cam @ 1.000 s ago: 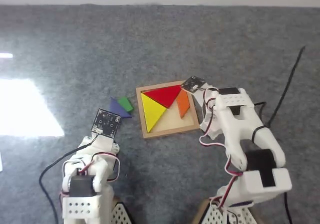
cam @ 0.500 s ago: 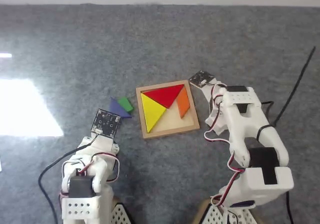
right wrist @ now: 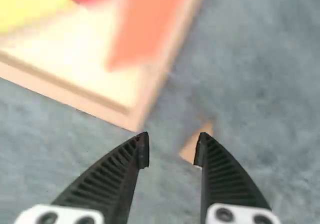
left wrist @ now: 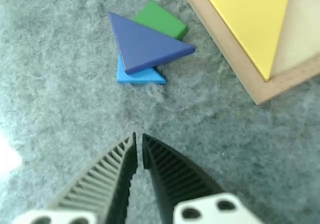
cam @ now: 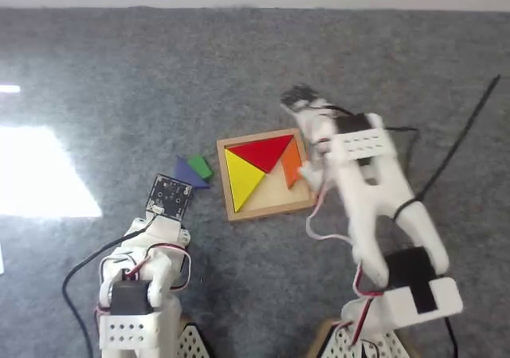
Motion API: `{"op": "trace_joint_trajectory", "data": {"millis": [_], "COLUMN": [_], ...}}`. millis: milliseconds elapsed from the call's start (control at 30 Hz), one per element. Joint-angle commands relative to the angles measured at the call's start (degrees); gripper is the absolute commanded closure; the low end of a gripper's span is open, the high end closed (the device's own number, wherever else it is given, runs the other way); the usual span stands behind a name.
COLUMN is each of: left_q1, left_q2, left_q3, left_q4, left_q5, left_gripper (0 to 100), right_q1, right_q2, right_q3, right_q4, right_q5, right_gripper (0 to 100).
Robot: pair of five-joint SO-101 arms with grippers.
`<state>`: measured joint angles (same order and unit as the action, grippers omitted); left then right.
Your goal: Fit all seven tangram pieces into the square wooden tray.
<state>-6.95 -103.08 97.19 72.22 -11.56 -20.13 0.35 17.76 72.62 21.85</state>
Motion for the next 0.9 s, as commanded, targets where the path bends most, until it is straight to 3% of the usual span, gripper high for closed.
{"op": "trace_joint_trajectory", "data": {"millis": [0, 133, 333, 600, 867], "left_q1": [-0.2, -0.2, -0.2, -0.2, -0.2], "left_q2": [-1.1, -1.1, -1.1, -1.1, -1.1], "left_q3": [-0.7, -0.7, -0.7, -0.7, -0.7], "left_q4": [0.4, 0.4, 0.4, 0.4, 0.4], "left_q5": [0.3, 0.3, 0.3, 0.3, 0.3], "left_gripper": [98, 98, 98, 98, 98], "right_q1": [-6.9, -4.4, 4.7, 9.8, 15.1], "right_q2": [-3.8, -3.7, -3.7, -3.7, -3.7], "right_q3": [-5.1, -5.7, 0.3, 13.1, 14.3], "right_q4": [1.5, 6.6, 8.2, -6.5, -9.5], "right_q5": [-5.0, 1.7, 12.6, 13.9, 13.6], "right_gripper": [84.3, 82.8, 70.5, 70.2, 70.3]}}
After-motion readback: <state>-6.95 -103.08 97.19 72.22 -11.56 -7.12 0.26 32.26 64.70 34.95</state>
